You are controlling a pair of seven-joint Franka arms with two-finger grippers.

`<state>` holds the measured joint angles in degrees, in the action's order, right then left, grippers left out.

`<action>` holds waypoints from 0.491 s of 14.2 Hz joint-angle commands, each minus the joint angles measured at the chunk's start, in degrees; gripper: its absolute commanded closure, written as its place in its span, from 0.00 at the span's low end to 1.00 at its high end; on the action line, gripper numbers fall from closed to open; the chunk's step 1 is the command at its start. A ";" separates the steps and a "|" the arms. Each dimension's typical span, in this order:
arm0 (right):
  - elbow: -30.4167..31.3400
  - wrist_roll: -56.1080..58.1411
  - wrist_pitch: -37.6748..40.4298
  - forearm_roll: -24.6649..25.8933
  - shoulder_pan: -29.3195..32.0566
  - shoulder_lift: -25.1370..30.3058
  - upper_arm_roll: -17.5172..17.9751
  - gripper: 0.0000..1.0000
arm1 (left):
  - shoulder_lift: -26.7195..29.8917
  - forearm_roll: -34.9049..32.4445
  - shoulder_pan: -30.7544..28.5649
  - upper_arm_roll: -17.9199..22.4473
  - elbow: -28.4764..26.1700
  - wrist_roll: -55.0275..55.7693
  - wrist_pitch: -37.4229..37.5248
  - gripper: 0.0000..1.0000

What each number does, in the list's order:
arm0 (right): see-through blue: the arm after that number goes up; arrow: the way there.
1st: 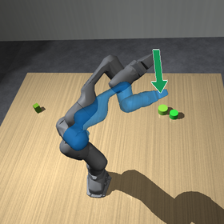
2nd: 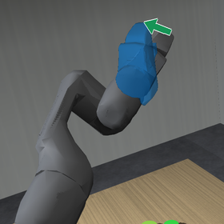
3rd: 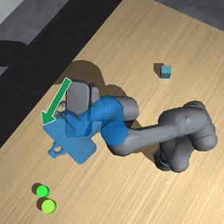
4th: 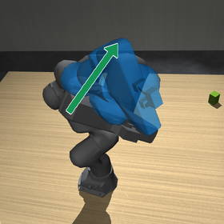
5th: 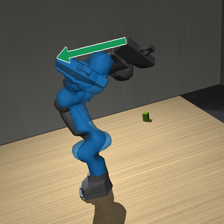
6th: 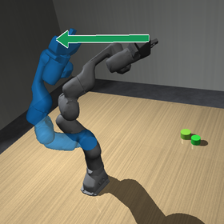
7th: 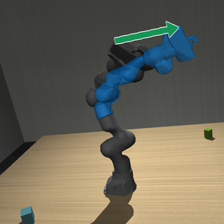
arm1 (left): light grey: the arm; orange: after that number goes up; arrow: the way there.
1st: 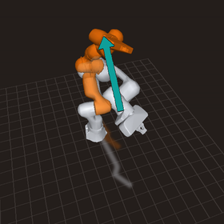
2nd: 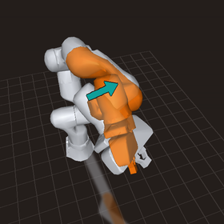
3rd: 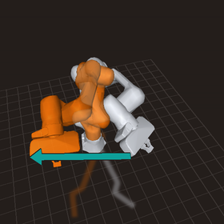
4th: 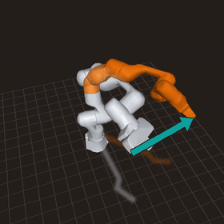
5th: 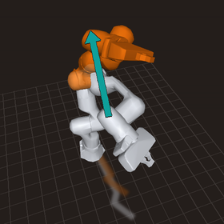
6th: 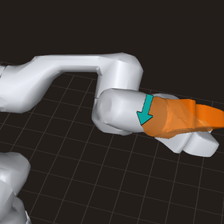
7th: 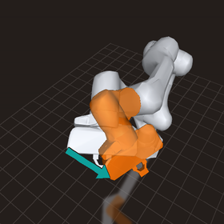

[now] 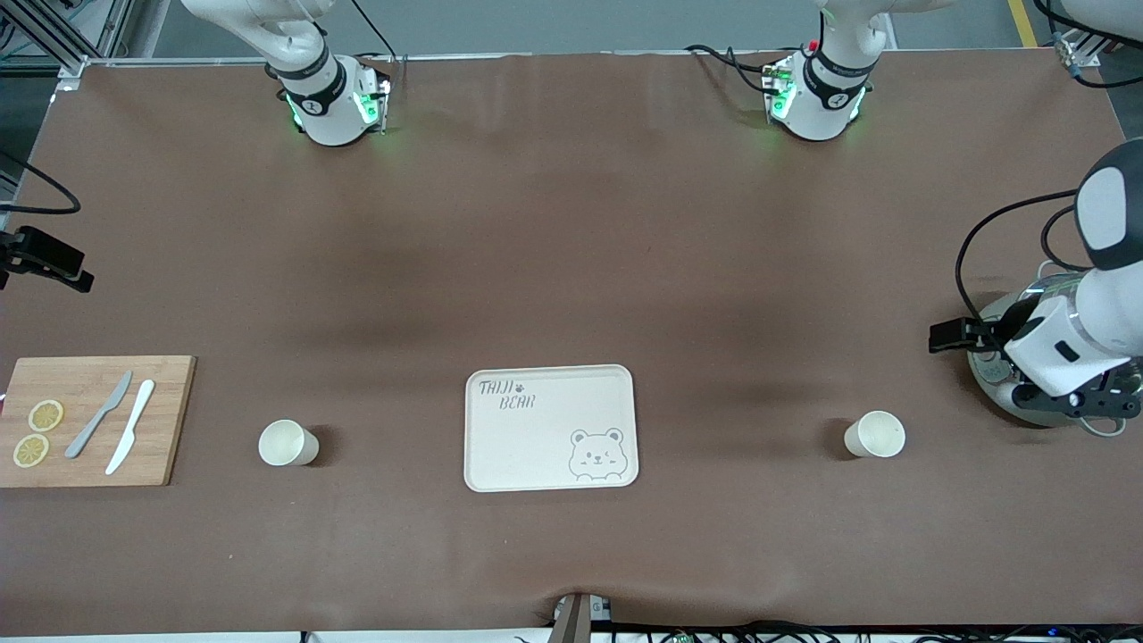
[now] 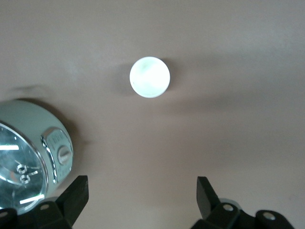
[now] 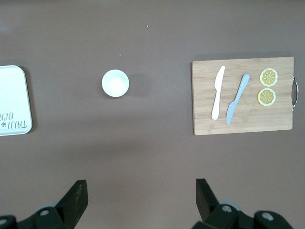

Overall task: Place white IKEA cup upright on tray with both arms
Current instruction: 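Lower the left gripper to one white cup while the right gripper reaches the other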

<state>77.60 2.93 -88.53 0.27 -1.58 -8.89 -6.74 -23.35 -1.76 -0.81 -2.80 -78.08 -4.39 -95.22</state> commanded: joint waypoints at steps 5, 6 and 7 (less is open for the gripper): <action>-0.52 -0.64 -5.24 -1.06 0.70 -5.07 0.41 0.00 | -7.58 -2.81 -1.47 -0.18 0.74 -3.69 -7.34 0.00; -0.69 -0.64 -6.38 -0.97 0.62 -6.48 0.41 0.00 | -8.54 -2.98 -1.56 -0.18 0.74 -5.18 -8.92 0.00; -0.78 -0.64 -7.44 -0.89 0.61 -8.06 0.50 0.00 | -9.60 -2.98 -1.82 -0.18 0.74 -6.50 -10.59 0.00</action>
<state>77.88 2.89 -94.34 0.15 -1.56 -13.72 -6.74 -31.40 -3.50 -1.94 -2.67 -78.14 -8.38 -103.63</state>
